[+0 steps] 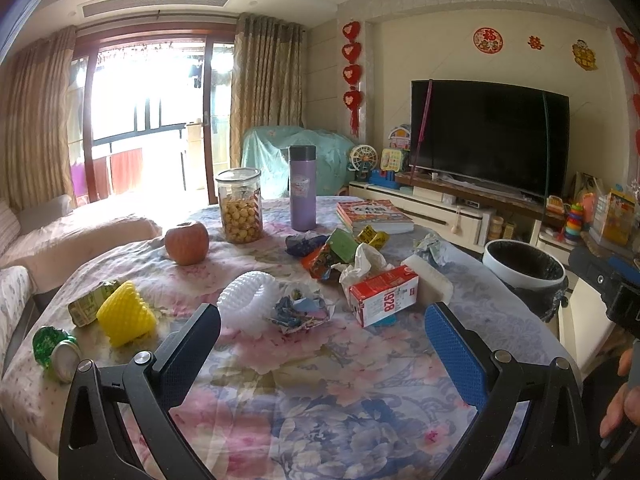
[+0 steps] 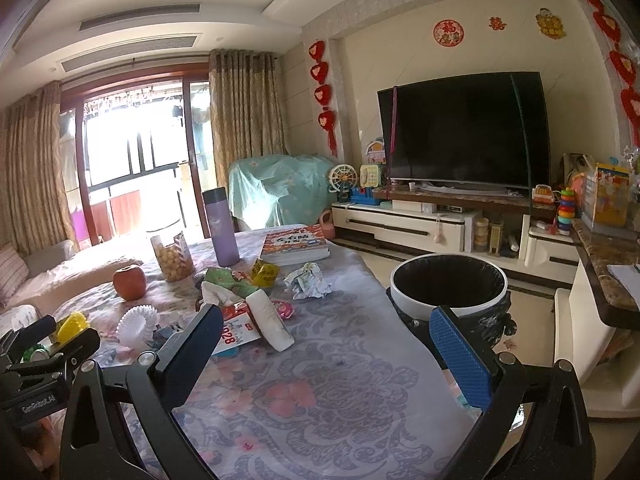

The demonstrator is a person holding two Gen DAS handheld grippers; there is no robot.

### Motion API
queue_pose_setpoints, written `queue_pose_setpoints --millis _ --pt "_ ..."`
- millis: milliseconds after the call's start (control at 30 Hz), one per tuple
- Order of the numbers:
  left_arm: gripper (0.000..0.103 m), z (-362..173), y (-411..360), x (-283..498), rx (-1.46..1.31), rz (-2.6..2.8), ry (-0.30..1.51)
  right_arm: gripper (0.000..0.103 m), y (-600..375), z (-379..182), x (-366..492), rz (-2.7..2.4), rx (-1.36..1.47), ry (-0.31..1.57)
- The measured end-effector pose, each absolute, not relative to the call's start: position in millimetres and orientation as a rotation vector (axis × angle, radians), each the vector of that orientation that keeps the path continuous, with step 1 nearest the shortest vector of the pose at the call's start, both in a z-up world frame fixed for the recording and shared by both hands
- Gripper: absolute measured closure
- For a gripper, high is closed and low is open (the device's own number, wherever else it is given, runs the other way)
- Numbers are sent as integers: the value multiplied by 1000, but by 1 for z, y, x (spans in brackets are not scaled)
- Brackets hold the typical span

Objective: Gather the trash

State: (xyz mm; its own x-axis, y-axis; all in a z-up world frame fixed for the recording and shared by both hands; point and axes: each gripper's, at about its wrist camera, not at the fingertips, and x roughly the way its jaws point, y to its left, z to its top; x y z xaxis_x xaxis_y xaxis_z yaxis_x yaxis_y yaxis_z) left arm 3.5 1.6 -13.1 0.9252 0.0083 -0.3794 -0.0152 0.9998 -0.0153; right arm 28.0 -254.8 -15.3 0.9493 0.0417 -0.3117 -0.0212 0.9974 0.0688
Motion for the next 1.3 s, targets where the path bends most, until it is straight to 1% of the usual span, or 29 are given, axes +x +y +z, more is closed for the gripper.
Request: queue_pose_setpoints --millis 733,1300 --pt "1 -14 2 3 -20 11 392 0 -251 -17 27 46 73 326" --pt "1 -17 10 8 -32 17 412 0 -250 -24 35 75 84 369"
